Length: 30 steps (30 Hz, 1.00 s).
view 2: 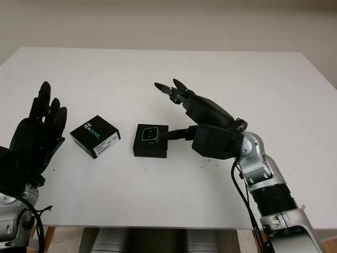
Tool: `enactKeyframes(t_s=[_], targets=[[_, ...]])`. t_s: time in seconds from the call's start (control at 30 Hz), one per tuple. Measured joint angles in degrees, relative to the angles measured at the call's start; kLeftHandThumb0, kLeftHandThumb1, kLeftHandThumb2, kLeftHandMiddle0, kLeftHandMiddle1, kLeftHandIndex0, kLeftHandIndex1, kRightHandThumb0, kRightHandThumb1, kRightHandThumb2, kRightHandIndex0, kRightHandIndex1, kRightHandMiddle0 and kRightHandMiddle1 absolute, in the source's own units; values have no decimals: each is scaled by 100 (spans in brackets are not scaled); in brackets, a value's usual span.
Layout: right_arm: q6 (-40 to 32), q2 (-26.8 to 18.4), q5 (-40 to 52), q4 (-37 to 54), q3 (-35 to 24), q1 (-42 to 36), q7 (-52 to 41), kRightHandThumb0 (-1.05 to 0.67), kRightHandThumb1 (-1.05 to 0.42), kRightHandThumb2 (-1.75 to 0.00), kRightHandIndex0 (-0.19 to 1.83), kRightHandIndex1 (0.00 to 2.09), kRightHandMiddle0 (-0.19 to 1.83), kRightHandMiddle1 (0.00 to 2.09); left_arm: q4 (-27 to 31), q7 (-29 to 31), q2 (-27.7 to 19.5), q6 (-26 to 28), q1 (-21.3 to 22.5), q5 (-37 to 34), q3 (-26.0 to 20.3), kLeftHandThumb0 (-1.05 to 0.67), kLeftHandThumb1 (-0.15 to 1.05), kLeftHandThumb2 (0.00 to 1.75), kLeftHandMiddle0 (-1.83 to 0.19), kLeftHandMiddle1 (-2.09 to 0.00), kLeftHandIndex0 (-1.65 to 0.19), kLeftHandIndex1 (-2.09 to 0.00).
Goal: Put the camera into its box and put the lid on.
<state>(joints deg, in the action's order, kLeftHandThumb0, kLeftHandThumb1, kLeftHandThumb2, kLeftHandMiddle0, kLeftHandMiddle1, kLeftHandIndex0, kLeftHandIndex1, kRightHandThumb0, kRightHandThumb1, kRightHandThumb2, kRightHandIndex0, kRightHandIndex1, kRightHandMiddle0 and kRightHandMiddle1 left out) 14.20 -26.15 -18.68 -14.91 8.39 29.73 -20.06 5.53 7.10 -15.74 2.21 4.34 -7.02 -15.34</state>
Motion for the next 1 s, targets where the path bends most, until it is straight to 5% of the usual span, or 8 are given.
enactKeyframes(t_s=[0.5, 1.0], targets=[[1044, -326, -1154, -15, 701, -259, 268, -89, -105, -46, -18, 4, -6, 5, 0, 3, 0, -4, 1, -22, -1, -67, 105, 43, 13, -5, 14, -5], [1449, -528, -1738, -440, 1033, -321, 535, -88, -105, -46, -19, 4, -2, 7, 94, 1, 0, 35, -8, -16, -1, -68, 105, 44, 15, -5, 16, -5]])
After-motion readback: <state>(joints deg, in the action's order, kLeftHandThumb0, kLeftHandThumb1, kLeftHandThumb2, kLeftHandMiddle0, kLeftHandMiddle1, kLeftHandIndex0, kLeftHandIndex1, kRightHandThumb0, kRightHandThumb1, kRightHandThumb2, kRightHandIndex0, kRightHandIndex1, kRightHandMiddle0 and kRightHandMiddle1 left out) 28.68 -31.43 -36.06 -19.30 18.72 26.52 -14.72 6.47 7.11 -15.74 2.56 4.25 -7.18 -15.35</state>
